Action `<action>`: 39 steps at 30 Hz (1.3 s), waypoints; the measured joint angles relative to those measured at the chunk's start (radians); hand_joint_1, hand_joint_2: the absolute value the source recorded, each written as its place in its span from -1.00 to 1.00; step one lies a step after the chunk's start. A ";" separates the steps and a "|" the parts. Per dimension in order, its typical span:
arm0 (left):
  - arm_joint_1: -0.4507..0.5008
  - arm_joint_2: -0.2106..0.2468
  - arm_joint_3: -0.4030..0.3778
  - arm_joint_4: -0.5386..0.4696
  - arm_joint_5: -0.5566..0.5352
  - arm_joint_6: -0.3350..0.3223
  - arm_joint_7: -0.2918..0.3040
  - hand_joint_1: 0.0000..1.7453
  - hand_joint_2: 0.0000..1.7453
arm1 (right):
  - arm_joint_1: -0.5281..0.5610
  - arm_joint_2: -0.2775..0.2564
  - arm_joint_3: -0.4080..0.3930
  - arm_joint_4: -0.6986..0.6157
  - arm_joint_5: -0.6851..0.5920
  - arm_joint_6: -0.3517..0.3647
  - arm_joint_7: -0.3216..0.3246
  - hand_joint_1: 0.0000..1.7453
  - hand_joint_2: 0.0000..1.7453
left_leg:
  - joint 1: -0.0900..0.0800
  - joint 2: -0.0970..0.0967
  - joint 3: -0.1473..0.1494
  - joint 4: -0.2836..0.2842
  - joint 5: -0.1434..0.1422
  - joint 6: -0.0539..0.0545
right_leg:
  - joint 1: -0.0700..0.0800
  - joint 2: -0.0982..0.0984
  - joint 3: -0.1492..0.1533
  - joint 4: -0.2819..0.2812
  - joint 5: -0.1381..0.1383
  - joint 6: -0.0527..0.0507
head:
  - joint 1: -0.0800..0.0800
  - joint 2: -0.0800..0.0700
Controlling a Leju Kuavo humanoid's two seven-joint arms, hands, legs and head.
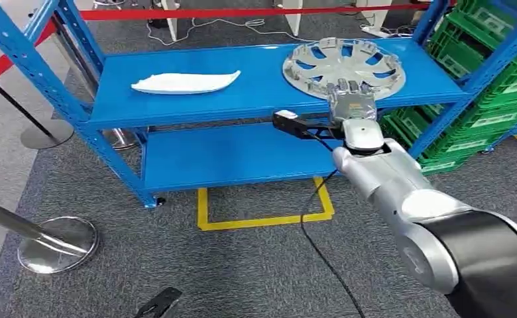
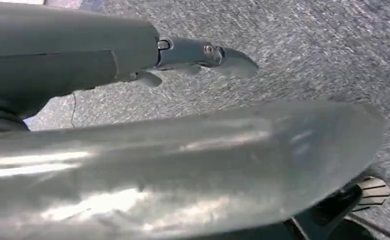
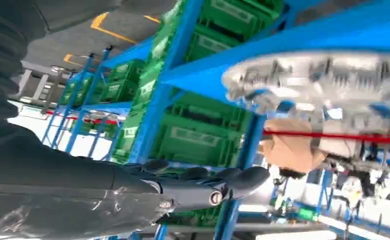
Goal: Take the parts from the cabinet and place them on the table.
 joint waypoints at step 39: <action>-0.010 0.004 0.000 0.005 -0.011 -0.007 0.000 -1.00 -1.00 | -0.016 -0.005 0.003 -0.002 -0.002 -0.003 -0.002 -1.00 1.00 | -0.005 -0.010 0.053 -0.021 -0.022 -0.032 | 0.010 -0.010 0.094 -0.336 0.214 -0.029 | 0.008 0.000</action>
